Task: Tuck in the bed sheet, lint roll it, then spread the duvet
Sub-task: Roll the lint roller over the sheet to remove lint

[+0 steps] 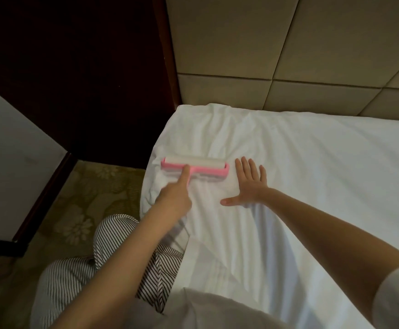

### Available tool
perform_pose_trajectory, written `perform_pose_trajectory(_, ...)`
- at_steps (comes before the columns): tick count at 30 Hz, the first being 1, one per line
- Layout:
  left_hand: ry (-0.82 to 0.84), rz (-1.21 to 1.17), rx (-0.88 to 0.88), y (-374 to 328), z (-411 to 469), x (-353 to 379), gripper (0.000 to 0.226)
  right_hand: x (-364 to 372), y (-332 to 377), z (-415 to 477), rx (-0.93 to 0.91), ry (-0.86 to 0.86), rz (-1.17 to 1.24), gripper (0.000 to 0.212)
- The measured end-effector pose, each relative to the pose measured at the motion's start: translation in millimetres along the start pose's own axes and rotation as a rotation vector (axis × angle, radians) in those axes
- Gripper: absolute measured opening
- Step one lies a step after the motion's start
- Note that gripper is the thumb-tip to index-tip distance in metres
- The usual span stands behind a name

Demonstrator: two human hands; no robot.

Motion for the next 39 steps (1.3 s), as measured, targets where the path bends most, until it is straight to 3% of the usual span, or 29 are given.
perform_pose_trajectory(5,-0.068,-0.012,0.054,-46,52,-27,0.08,-4,-2,1,-0.026,0.032,0.032,0.131)
perform_pose_trajectory(9,-0.109,-0.016,-0.005,-34,16,-3,0.065,-44,-49,9,0.114,-0.097,0.038,0.126)
perform_pose_trajectory(14,0.079,-0.06,-0.012,-19,-25,11,0.058,-33,-73,23,0.133,0.036,0.006,0.124)
perform_pose_trajectory(18,0.085,-0.043,0.014,-45,48,-30,0.062,-28,-72,26,0.126,0.072,0.018,0.124)
perform_pose_trajectory(24,0.012,-0.233,0.083,-79,135,-56,0.078,-21,-73,29,0.112,0.093,0.038,0.124)
perform_pose_trajectory(28,0.01,-0.127,0.049,-65,76,-36,0.068,-19,-73,32,0.103,0.126,0.042,0.125)
perform_pose_trajectory(32,0.207,-0.017,-0.011,-35,-2,-5,0.069,-14,-75,36,0.104,0.132,0.028,0.127)
perform_pose_trajectory(36,0.106,0.044,0.057,-65,73,-44,0.067,-14,-73,36,0.11,0.14,0.032,0.126)
perform_pose_trajectory(39,-0.015,-0.008,0.117,-99,138,-60,0.079,-15,-74,38,0.113,0.142,0.038,0.125)
Point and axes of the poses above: each hand's wrist, its own z-axis towards the middle knuckle, its own x-axis out of the palm, y = z × x, the point moved 10 cm from there along z, towards the middle knuckle, and after that the axes turned 2 degrees about -x, right-handed, at the moved point
